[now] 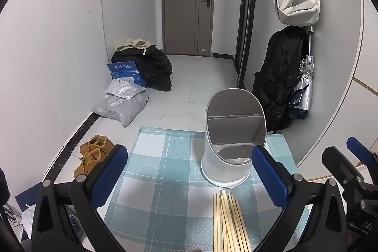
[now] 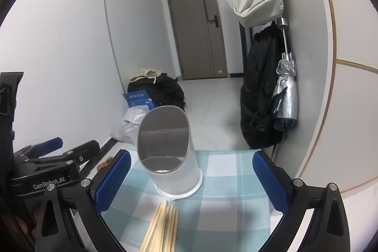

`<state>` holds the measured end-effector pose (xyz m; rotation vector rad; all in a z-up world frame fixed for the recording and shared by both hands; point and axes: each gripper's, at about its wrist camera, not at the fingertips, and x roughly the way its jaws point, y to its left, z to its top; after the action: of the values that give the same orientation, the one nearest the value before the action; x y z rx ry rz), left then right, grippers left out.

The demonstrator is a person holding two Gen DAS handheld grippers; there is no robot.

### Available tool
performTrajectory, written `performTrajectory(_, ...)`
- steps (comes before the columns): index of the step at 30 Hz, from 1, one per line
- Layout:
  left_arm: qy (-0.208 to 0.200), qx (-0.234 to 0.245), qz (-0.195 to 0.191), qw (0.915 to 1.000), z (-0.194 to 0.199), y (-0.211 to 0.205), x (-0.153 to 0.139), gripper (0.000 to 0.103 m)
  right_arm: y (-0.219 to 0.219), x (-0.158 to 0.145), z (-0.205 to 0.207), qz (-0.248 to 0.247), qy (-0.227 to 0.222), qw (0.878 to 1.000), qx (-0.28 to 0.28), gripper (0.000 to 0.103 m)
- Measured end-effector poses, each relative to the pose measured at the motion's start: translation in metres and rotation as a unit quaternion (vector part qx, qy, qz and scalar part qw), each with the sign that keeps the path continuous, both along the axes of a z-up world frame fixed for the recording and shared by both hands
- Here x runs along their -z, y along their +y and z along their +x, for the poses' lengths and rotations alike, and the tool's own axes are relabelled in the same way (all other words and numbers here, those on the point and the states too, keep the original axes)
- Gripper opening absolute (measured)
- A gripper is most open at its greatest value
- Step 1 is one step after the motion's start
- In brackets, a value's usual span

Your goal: Organize utensils

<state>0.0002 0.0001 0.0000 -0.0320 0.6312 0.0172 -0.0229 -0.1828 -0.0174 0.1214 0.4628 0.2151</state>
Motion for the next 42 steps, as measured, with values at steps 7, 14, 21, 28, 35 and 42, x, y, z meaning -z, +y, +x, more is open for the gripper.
performTrajectory(7, 0.006, 0.005, -0.004, 1.0000, -0.002, -0.002, 0.004, 0.102, 0.003, 0.000, 0.003, 0.002, 0.006, 1.000, -0.003, 0.103)
performTrajectory(14, 0.007, 0.006, -0.014, 0.9999, 0.001, 0.000, 0.006, 0.102, -0.004, -0.003, -0.005, 0.005, -0.007, 1.000, 0.004, 0.103)
performTrajectory(21, 0.005, 0.007, -0.016, 0.9998, 0.002, 0.003, 0.006, 0.102, -0.004, -0.003, -0.003, 0.004, -0.008, 1.000, 0.005, 0.103)
performTrajectory(28, 0.005, 0.004, -0.014, 0.9999, 0.002, 0.002, 0.005, 0.102, -0.004, -0.004, -0.004, 0.002, -0.009, 1.000, 0.005, 0.103)
performTrajectory(35, 0.004, 0.002, -0.015, 0.9999, 0.002, 0.003, 0.004, 0.102, -0.008, -0.005, -0.004, 0.005, -0.011, 1.000, 0.006, 0.103)
performTrajectory(42, 0.003, 0.001, -0.015, 0.9999, 0.001, 0.003, 0.005, 0.102, -0.008, -0.005, -0.003, 0.007, -0.011, 1.000, 0.002, 0.103)
